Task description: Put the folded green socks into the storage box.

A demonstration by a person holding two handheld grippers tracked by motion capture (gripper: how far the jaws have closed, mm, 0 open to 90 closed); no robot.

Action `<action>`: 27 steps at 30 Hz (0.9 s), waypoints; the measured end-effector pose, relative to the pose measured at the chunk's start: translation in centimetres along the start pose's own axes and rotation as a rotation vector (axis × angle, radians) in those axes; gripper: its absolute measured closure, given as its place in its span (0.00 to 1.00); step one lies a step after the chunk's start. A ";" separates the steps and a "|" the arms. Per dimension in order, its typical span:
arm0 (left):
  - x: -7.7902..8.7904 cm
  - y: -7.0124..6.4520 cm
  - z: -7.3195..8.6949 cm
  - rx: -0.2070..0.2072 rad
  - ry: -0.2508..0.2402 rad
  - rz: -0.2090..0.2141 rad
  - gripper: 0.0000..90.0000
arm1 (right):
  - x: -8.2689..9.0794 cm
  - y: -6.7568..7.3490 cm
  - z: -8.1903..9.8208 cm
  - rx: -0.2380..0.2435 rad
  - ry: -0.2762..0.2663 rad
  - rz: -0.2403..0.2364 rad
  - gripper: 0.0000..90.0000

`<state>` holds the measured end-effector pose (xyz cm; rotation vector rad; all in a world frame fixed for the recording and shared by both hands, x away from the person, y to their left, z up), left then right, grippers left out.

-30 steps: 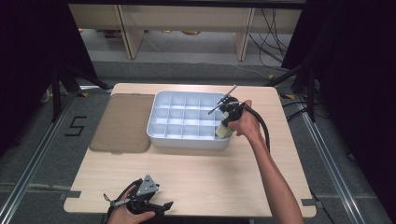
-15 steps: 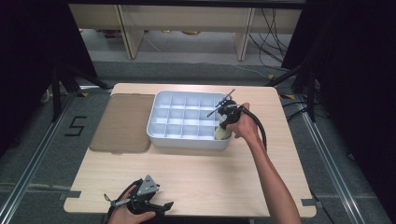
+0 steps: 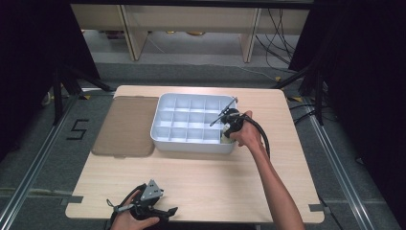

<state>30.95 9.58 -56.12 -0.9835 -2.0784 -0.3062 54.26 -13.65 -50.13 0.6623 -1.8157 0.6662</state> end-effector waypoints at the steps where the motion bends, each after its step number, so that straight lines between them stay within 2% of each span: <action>1: 0.0 -0.1 0.1 -0.001 0.003 0.003 0.23 | 0.0 0.0 0.0 0.007 0.001 -0.002 0.78; 2: 0.0 0.0 0.1 -0.017 0.008 0.001 0.23 | 0.0 0.1 0.1 0.007 0.000 -0.005 0.78; 3: 0.0 0.0 0.0 -0.014 0.006 -0.001 0.23 | -0.1 0.0 0.1 0.013 -0.004 -0.007 0.78; 4: -0.1 -0.1 0.0 0.007 0.000 0.002 0.23 | -0.1 0.0 0.1 0.012 -0.005 -0.008 0.78; 5: -0.1 -0.1 0.0 0.004 0.000 0.002 0.23 | -0.1 0.1 0.1 0.008 -0.006 -0.006 0.78; 6: 0.0 0.1 0.0 -0.024 0.006 0.002 0.23 | -0.1 0.1 0.1 0.020 -0.005 -0.004 0.78; 7: 0.0 0.0 0.1 -0.021 0.008 0.002 0.23 | -0.1 0.1 0.1 0.021 -0.006 -0.007 0.76; 8: 0.0 0.0 0.1 0.002 0.007 0.000 0.23 | -0.1 0.1 0.1 0.021 -0.006 -0.007 0.76; 12: 0.0 0.0 0.0 0.002 0.002 0.003 0.23 | 0.3 0.2 -0.1 -0.010 -0.034 -0.015 0.69; 13: -0.1 0.1 0.0 -0.014 0.005 0.003 0.23 | 0.6 0.2 -0.2 -0.016 -0.048 -0.029 0.69; 16: -0.1 0.2 0.0 -0.008 0.009 -0.005 0.23 | 1.4 -0.1 -0.2 -0.031 -0.069 -0.044 0.75; 18: -0.1 -0.1 0.0 0.008 -0.002 0.007 0.23 | 2.0 -0.1 -0.3 -0.035 -0.087 -0.056 0.79; 19: -0.1 -0.1 0.0 0.008 0.000 0.008 0.23 | 2.3 -0.1 -0.4 -0.046 -0.095 -0.067 0.82; 20: 0.0 0.2 0.0 -0.022 0.010 -0.002 0.23 | 2.5 -0.1 -0.5 -0.046 -0.103 -0.071 0.85; 21: -0.1 0.2 0.0 -0.007 0.007 -0.002 0.23 | 2.7 -0.2 -0.5 -0.043 -0.103 -0.072 0.87; 22: -0.1 0.1 0.0 0.008 0.005 -0.003 0.23 | 2.7 -0.1 -0.5 -0.043 -0.098 -0.076 0.89; 24: -0.1 0.1 0.1 0.003 0.006 -0.004 0.23 | 2.2 -0.1 -0.4 -0.018 -0.084 -0.067 0.93; 26: 0.0 0.2 0.0 -0.012 0.007 -0.008 0.23 | 1.6 0.1 -0.2 -0.026 -0.064 -0.070 0.95; 27: 0.0 0.2 0.0 -0.006 0.006 -0.007 0.23 | 1.1 0.1 -0.2 -0.020 -0.057 -0.063 0.95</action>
Point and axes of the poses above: each handheld gripper's, and its own axes: x roughly backward along the jaws, z roughly out of its underside, y roughly to its left, the point moved 8 cm from there along -x, roughly forward along the jaws, and after that the axes turned 4 degrees about y, right-handed, at the moved point
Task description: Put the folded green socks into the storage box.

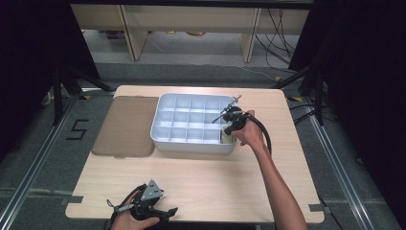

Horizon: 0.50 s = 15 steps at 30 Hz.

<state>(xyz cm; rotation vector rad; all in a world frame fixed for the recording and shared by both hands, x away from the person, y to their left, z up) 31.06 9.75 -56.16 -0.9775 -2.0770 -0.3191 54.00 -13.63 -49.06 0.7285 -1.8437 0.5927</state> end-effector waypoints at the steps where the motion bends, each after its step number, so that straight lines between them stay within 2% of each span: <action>1: 0.0 0.0 0.0 0.000 -0.003 0.001 0.23 | -0.5 0.1 0.2 -0.008 0.011 -0.005 0.95; 4: -0.1 0.0 0.0 -0.001 0.002 0.002 0.23 | -1.4 0.3 0.4 -0.008 0.033 -0.005 0.95; 5: -0.1 -0.1 0.0 0.015 -0.003 0.012 0.23 | -1.7 0.3 0.4 0.002 0.038 -0.009 0.95; 6: 0.0 -0.1 0.0 0.008 -0.002 0.006 0.23 | -1.9 0.5 0.4 -0.008 0.044 -0.006 0.95; 7: 0.0 0.0 0.0 -0.001 -0.001 0.000 0.23 | -2.0 0.6 0.4 0.006 0.053 -0.002 0.95; 9: -0.1 -0.2 0.1 0.009 -0.002 0.011 0.23 | -2.3 0.8 0.4 0.005 0.067 0.002 0.95; 10: -0.1 0.0 0.1 0.004 0.004 0.001 0.23 | -2.5 0.8 0.5 0.004 0.073 0.002 0.95; 14: -0.1 0.0 0.2 -0.006 0.011 0.003 0.23 | -2.9 1.1 0.6 0.012 0.077 -0.003 0.94; 15: -0.1 -0.2 0.2 -0.003 0.007 0.015 0.23 | -2.9 1.1 0.5 0.012 0.074 -0.005 0.94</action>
Point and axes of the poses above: each handheld gripper's, and its own axes: x roughly backward along the jaws, z roughly out of its underside, y roughly to its left, the point moved 8 cm from there along -x, roughly forward along the jaws, and after that the axes turned 4 degrees about y, right-handed, at the moved point
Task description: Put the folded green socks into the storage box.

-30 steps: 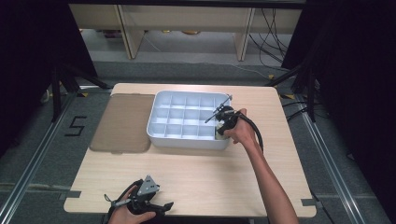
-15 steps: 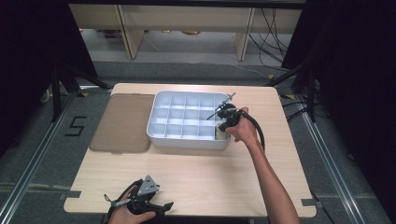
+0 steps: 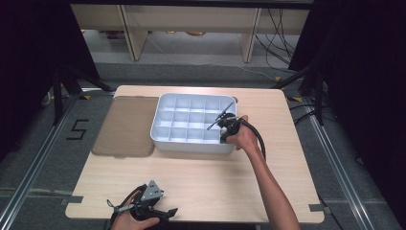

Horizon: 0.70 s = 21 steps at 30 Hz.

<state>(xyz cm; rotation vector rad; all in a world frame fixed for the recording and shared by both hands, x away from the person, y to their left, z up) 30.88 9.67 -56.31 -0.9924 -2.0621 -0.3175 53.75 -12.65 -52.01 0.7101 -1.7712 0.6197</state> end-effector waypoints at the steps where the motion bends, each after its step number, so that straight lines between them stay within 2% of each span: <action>1: 0.0 0.2 0.0 -0.010 -0.002 -0.010 0.23 | 0.2 0.0 -0.1 -0.009 -0.019 -0.015 0.93; 2: 0.0 0.1 -0.1 0.016 -0.010 -0.008 0.23 | 0.3 -0.1 -0.1 -0.011 -0.031 -0.021 0.92; 4: 0.1 0.1 -0.1 0.003 -0.012 -0.011 0.23 | 1.2 -0.3 -0.2 -0.042 -0.074 -0.037 0.91; 5: 0.1 0.0 -0.1 0.002 -0.009 -0.004 0.23 | 1.6 -0.2 -0.1 -0.068 -0.070 -0.044 0.90; 6: 0.1 0.0 -0.1 -0.002 -0.007 -0.005 0.23 | 2.1 -0.3 -0.1 -0.072 -0.068 -0.048 0.90; 8: 0.0 0.0 -0.2 0.017 -0.015 -0.010 0.23 | 2.9 -0.5 -0.3 -0.082 -0.103 -0.034 0.89; 9: 0.0 -0.1 -0.2 0.016 -0.017 0.000 0.23 | 3.4 -0.8 -0.3 -0.090 -0.112 -0.026 0.89; 10: 0.1 0.1 -0.1 0.002 -0.008 -0.014 0.23 | 3.6 -1.0 -0.4 -0.095 -0.122 -0.020 0.90; 11: 0.1 0.1 -0.2 0.004 -0.011 -0.015 0.23 | 3.7 -1.3 -0.6 -0.078 -0.145 -0.020 0.91; 12: 0.1 0.0 -0.2 0.012 -0.015 -0.012 0.23 | 3.7 -1.2 -0.5 -0.094 -0.126 -0.030 0.91; 15: 0.1 0.1 -0.2 0.015 -0.021 -0.014 0.23 | 2.5 -1.4 -0.2 -0.060 -0.081 -0.004 0.93; 17: 0.2 0.2 -0.2 0.008 -0.016 -0.017 0.23 | 1.6 -1.1 -0.1 -0.060 -0.067 -0.016 0.93; 18: 0.1 0.2 -0.2 0.019 -0.022 -0.018 0.23 | 1.3 -0.9 0.0 -0.076 -0.046 -0.018 0.94; 19: 0.3 0.3 -0.3 0.001 -0.024 -0.020 0.23 | 0.8 -0.7 -0.1 -0.072 -0.044 -0.018 0.94; 20: 0.2 0.2 -0.4 0.024 -0.040 -0.021 0.23 | 0.6 -0.6 -0.1 -0.069 -0.036 -0.014 0.94; 21: 0.2 0.5 -0.2 0.009 -0.023 -0.035 0.23 | 0.4 -0.6 -0.2 -0.049 -0.039 -0.014 0.95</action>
Point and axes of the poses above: each handheld gripper's, and its own axes: x roughly backward along the jaws, z roughly out of its underside, y roughly to its left, the point moved 8 cm from there along -x, roughly forward along the jaws, and after that the axes turned 4 degrees about y, right-handed, at the moved point
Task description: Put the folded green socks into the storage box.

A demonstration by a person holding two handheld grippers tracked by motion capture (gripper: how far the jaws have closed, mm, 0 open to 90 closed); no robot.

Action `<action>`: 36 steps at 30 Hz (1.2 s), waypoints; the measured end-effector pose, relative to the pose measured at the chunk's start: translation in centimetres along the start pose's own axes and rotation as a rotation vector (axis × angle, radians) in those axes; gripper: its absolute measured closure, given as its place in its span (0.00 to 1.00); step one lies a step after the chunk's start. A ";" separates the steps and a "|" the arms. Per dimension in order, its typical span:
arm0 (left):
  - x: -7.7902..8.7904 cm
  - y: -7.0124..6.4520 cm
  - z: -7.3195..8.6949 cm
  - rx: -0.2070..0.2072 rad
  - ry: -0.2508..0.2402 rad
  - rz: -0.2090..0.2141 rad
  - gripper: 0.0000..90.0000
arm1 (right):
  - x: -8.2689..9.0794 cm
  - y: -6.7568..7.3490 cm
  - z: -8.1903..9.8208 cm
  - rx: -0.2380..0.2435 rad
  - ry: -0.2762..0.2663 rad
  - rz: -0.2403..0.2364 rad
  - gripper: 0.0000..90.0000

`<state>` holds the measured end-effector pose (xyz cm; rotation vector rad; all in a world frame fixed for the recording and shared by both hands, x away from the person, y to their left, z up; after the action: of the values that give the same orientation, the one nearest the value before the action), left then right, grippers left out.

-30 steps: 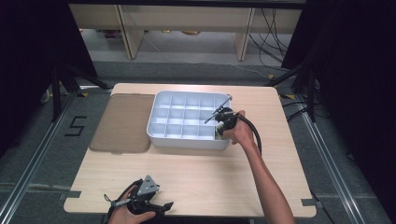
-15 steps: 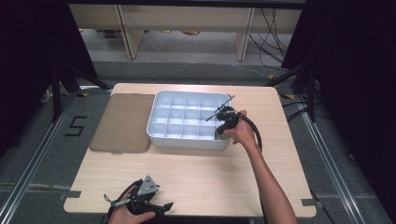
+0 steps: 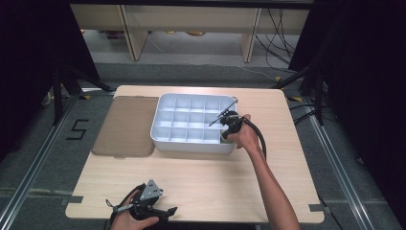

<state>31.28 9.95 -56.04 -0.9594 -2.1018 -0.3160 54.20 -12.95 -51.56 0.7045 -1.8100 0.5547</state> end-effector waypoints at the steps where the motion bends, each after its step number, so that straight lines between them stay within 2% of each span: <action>1: 0.0 -0.3 0.1 0.011 0.000 0.017 0.23 | -0.2 0.1 0.0 -0.006 0.013 0.003 0.95; 2: 0.0 -0.4 0.1 0.001 0.003 0.033 0.23 | -0.4 0.1 -0.1 0.006 0.011 0.009 0.95; 3: 0.1 -0.3 0.0 -0.016 0.004 0.027 0.23 | -0.6 0.1 -0.1 0.009 0.016 0.010 0.95; 4: 0.1 -0.4 0.0 -0.007 -0.002 0.028 0.23 | -0.7 0.2 -0.1 0.000 0.024 0.010 0.95; 6: 0.1 -0.4 0.0 0.002 -0.004 0.023 0.23 | -0.6 0.2 -0.2 0.010 0.019 0.006 0.94; 7: 0.1 -0.2 0.1 -0.008 0.007 0.018 0.23 | -0.5 0.3 -0.2 0.005 0.013 0.000 0.94; 8: 0.0 -0.2 0.1 0.002 0.004 0.020 0.23 | -0.1 0.4 -0.1 -0.031 0.017 -0.018 0.93; 12: 0.0 -0.4 0.0 0.013 -0.002 0.025 0.23 | 1.9 -0.1 -0.3 -0.044 -0.054 -0.025 0.91; 14: 0.0 -0.4 0.0 0.011 -0.002 0.025 0.23 | 3.2 -0.6 -0.5 -0.042 -0.090 -0.013 0.90; 15: 0.1 -0.2 0.0 -0.007 0.006 0.013 0.23 | 3.8 -0.7 -0.6 -0.050 -0.106 -0.019 0.90; 16: 0.1 -0.3 0.0 0.000 0.000 0.013 0.23 | 4.3 -0.9 -0.5 -0.055 -0.112 -0.005 0.90; 17: 0.2 -0.4 0.0 -0.006 -0.002 0.027 0.23 | 4.6 -1.0 -0.5 -0.049 -0.123 -0.013 0.89; 18: 0.1 -0.5 -0.1 0.018 -0.016 0.025 0.23 | 5.4 -1.0 -0.5 -0.062 -0.142 -0.016 0.89; 19: 0.1 -0.4 0.0 0.019 -0.007 0.028 0.23 | 5.7 -1.1 -0.5 -0.065 -0.156 -0.022 0.88; 21: 0.2 -0.2 -0.1 0.009 -0.007 0.018 0.23 | 6.3 -1.4 -0.3 -0.060 -0.179 -0.015 0.84; 22: 0.3 -0.2 0.0 0.003 -0.003 0.019 0.23 | 6.6 -1.4 -0.1 -0.071 -0.189 -0.026 0.82; 23: 0.1 -0.3 -0.1 0.032 -0.022 0.023 0.23 | 6.8 -1.4 0.0 -0.076 -0.204 -0.029 0.80; 24: 0.1 -0.3 -0.1 0.035 -0.020 0.024 0.23 | 7.0 -1.6 0.2 -0.065 -0.232 -0.032 0.77; 25: 0.2 0.1 0.0 0.006 -0.001 0.010 0.23 | 7.1 -1.5 0.4 -0.083 -0.233 -0.036 0.74; 26: 0.2 0.1 0.0 0.008 -0.006 0.009 0.23 | 7.2 -1.3 0.6 -0.099 -0.234 -0.043 0.72; 28: 0.1 0.1 0.0 0.017 -0.008 0.010 0.23 | 7.3 -1.3 1.1 -0.082 -0.277 -0.055 0.68; 29: 0.1 0.1 0.0 0.017 -0.007 0.010 0.23 | 7.3 -1.1 1.2 -0.102 -0.296 -0.062 0.66; 30: 0.1 0.0 0.0 0.023 -0.007 0.013 0.23 | 7.6 -1.1 1.6 -0.101 -0.287 -0.064 0.64; 31: 0.2 0.1 0.1 0.009 0.001 0.011 0.23 | 7.6 -0.8 1.7 -0.110 -0.293 -0.078 0.63; 32: 0.2 0.2 0.1 0.022 -0.004 0.004 0.23 | 7.6 -0.6 1.8 -0.119 -0.312 -0.084 0.61; 34: 0.2 0.4 0.0 0.021 -0.006 0.001 0.23 | 7.8 -0.6 2.0 -0.086 -0.346 -0.075 0.57; 35: 0.1 0.3 -0.1 0.031 -0.016 0.011 0.23 | 7.9 -0.5 2.3 -0.087 -0.347 -0.076 0.56; 36: 0.2 0.5 0.0 0.023 -0.005 0.001 0.23 | 8.0 -0.2 2.3 -0.092 -0.361 -0.094 0.54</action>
<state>31.53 10.39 -55.97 -0.9481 -2.1051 -0.2883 50.72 -16.27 -44.75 0.8623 -2.1074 0.2915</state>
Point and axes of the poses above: each handheld gripper's, and its own axes: x roughly backward along the jaws, z roughly out of its underside, y roughly to its left, the point moved 8 cm from there along -x, roughly forward along the jaws, and after that the axes turned 4 degrees about y, right-handed, at the moved point
